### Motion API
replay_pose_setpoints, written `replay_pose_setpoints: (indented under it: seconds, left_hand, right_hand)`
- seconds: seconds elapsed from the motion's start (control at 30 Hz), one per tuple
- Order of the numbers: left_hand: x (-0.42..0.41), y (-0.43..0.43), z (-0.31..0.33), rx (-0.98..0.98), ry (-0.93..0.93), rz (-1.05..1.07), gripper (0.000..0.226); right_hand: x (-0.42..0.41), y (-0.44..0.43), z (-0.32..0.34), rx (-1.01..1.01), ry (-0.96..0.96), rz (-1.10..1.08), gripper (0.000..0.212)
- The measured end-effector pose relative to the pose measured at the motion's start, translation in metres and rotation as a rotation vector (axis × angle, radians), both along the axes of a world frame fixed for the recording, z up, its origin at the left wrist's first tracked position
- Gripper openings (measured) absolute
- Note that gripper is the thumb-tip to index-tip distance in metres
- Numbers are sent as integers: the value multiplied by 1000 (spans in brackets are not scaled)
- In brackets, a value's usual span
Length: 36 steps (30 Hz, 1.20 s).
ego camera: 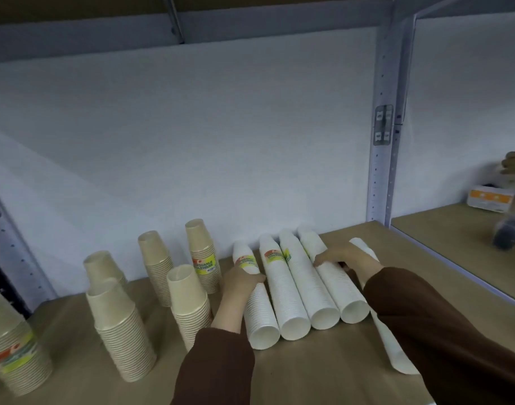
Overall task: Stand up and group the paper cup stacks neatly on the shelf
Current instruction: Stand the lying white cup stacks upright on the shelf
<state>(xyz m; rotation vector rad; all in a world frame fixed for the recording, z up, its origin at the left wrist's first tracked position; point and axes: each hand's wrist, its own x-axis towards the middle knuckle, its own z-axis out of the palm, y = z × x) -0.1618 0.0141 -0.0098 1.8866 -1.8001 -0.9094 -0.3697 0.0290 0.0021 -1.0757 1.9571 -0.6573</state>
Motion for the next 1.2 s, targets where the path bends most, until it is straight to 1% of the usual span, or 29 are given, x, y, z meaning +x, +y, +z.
replay_pose_setpoints:
  seconds: [0.13, 0.2, 0.3, 0.4, 0.43, 0.57, 0.63, 0.7, 0.83, 0.93, 1.03, 1.2]
  left_hand:
    - [0, 1, -2, -23, 96, 9, 51]
    - [-1, -2, -5, -39, 114, 35, 52]
    - [-1, -3, -5, -101, 153, 75, 53]
    - [-6, -2, 1, -221, 205, 97, 51]
    - [-8, -1, 5, -266, 209, 110, 51]
    - [-14, 3, 18, -559, 227, 192, 49]
    - [-13, 4, 20, -667, 277, 227, 48]
    - [-12, 3, 18, -705, 323, 251, 48]
    - [-9, 0, 8, -709, 373, 294, 51]
    - [-8, 0, 6, -697, 384, 324, 56]
    - [-8, 4, 4, -715, 397, 316, 60]
    - [-6, 9, 1, -714, 389, 306, 59]
  right_hand:
    - [-11, -4, 11, 7, -57, 11, 66]
    - [-20, -6, 19, -73, -110, -51, 69]
    - [-29, -6, 31, -276, -75, -175, 62]
    - [-26, -4, 39, -460, 15, -251, 47]
    - [-24, -5, 40, -512, 52, -270, 46]
    - [-20, -8, 38, -641, 116, -323, 55]
    - [-19, -11, 33, -667, 121, -331, 56]
    - [-17, -13, 28, -686, 126, -336, 53]
    - [-14, -17, 21, -713, 124, -334, 51]
    - [-13, -19, 18, -706, 135, -327, 55]
    - [-10, -18, 15, -693, 150, -340, 58]
    - [-6, -11, 18, -654, 172, -338, 59]
